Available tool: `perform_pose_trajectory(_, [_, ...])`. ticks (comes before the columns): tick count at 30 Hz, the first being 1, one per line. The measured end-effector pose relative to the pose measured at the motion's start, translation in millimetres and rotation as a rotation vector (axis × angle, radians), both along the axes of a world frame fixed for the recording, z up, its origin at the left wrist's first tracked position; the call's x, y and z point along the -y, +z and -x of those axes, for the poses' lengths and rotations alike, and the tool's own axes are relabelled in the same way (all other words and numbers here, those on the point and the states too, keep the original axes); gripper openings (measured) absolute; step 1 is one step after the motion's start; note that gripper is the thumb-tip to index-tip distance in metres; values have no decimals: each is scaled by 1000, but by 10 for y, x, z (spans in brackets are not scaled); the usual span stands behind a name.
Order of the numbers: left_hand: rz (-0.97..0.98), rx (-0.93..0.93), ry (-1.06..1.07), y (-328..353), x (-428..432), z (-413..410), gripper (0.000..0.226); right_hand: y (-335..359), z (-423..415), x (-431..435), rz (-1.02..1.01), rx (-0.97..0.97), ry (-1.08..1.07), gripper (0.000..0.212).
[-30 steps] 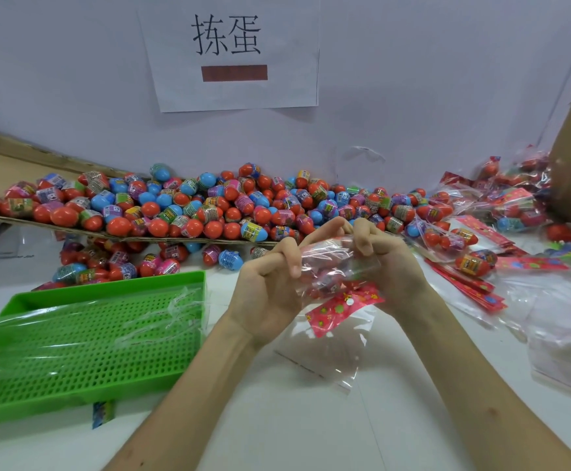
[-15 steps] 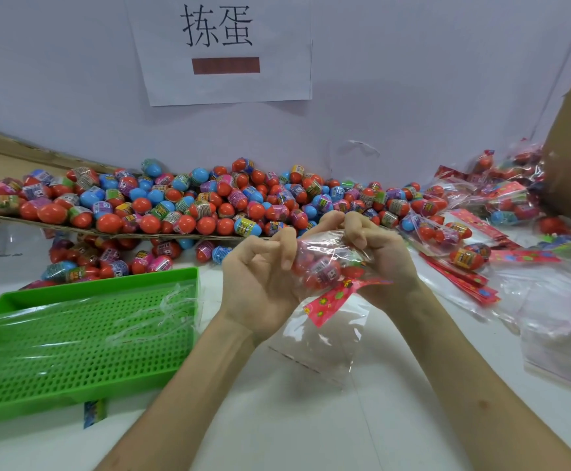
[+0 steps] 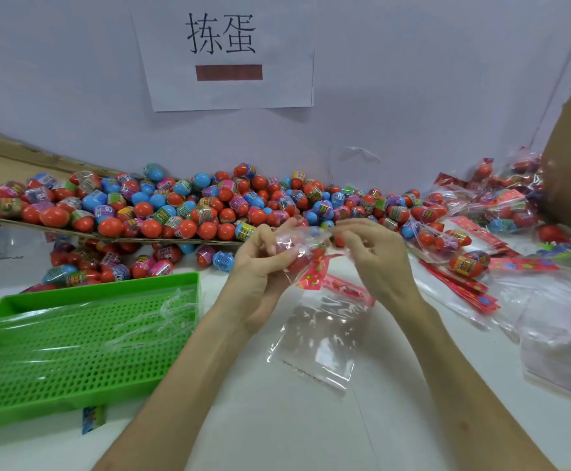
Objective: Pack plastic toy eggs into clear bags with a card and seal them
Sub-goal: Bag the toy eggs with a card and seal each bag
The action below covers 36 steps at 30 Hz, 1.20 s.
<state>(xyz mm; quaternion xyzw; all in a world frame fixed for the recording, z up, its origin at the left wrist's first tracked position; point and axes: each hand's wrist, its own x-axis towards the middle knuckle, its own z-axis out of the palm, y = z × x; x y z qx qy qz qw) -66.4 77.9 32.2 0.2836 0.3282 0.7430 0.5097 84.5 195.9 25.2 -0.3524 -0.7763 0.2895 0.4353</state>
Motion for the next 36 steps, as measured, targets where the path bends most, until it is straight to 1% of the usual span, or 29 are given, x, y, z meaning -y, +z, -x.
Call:
perform_pose_trajectory(1, [9,-15,32,-10,-12,3,32,-8,9,29,-67,-9,3,37])
perform_pose_trajectory(3, [-2,-26,44,-19,-17,11,31,-25,72,131,-98,-29,191,47])
perform_pose_trajectory(5, [-41,-4,23,-12,-12,35,32,-69,171,244,-31,62,403,51])
perform_pose_trajectory(7, [-34,10,40,-2,-2,77,35,-107,230,313,37,139,480,54])
perform_pose_trajectory(8, [-22,24,53,2,-5,91,36,-117,235,321,60,130,481,53])
perform_pose_trajectory(11, [-16,76,74,6,-22,76,35,-92,211,297,114,-26,469,47])
perform_pose_trajectory(13, [-13,99,93,13,-27,58,34,-86,198,261,131,-90,432,43])
perform_pose_trajectory(14, [-18,107,108,24,-29,66,33,-102,191,239,160,-111,407,40])
perform_pose_trajectory(16, [-36,108,160,61,-24,129,34,-144,171,197,310,-120,361,31])
perform_pose_trajectory(17, [-41,94,192,83,-12,182,34,-169,176,172,361,-75,333,30])
perform_pose_trajectory(19, [-45,54,217,118,18,256,37,-199,196,138,323,44,222,35])
perform_pose_trajectory(20, [-41,34,201,126,23,258,39,-212,196,114,289,32,151,34])
perform_pose_trajectory(22, [-19,-8,144,123,21,194,41,-170,166,85,231,-131,50,27])
perform_pose_trajectory(23, [-11,-34,116,117,16,144,42,-129,144,84,170,-221,33,27])
perform_pose_trajectory(24, [-9,-65,85,110,17,92,42,-96,124,93,105,-271,48,32])
perform_pose_trajectory(26, [-15,-135,24,96,24,-3,42,-88,138,135,55,-263,146,44])
perform_pose_trajectory(29, [-73,-233,-13,70,35,-108,38,-156,276,269,188,-153,344,63])
perform_pose_trajectory(30, [-93,-266,6,57,31,-120,37,-165,315,309,260,-160,392,65])
perform_pose_trajectory(32, [-120,-280,34,47,20,-114,36,-155,343,337,378,-228,439,60])
perform_pose_trajectory(33, [-135,-252,33,48,16,-109,39,-137,336,349,415,-262,443,50])
perform_pose_trajectory(34, [-150,-214,30,53,17,-103,45,-98,330,365,443,-292,449,39])
perform_pose_trajectory(35, [-152,-175,28,59,17,-94,53,-50,329,383,470,-320,449,33])
perform_pose_trajectory(36, [-142,-145,30,63,16,-91,60,-23,332,394,504,-352,424,34])
